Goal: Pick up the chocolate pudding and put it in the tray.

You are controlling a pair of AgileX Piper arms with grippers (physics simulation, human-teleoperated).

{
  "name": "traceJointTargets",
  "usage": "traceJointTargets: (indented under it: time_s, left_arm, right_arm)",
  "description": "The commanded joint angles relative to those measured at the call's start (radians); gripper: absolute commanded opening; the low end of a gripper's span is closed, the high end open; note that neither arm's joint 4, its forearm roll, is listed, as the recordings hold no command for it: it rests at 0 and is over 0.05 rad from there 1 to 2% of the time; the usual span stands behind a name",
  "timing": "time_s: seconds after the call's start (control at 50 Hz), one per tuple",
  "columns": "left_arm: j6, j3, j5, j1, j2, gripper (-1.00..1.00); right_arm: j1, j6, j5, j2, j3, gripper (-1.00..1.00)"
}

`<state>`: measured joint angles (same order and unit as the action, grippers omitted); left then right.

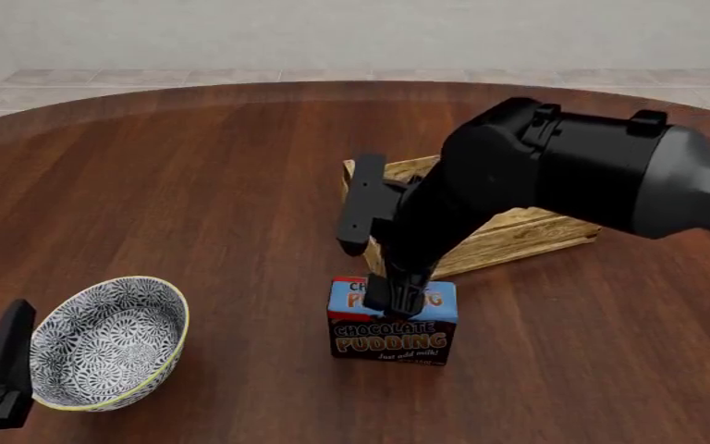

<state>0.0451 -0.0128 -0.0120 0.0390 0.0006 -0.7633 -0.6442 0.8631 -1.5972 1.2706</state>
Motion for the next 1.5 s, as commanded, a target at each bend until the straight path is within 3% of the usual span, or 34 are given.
traceJointTargets:
  time_s: [0.02,1.5]
  left_arm:
    - [0.000,-0.006,0.006,0.001,0.000,1.00]
    - [0.000,0.001,0.000,-0.004,0.001,1.00]
  right_arm:
    - [-0.001,0.007,-0.009,-0.005,-0.006,1.00]
    - [-0.010,0.048,-0.061,-0.068,-0.009,1.00]
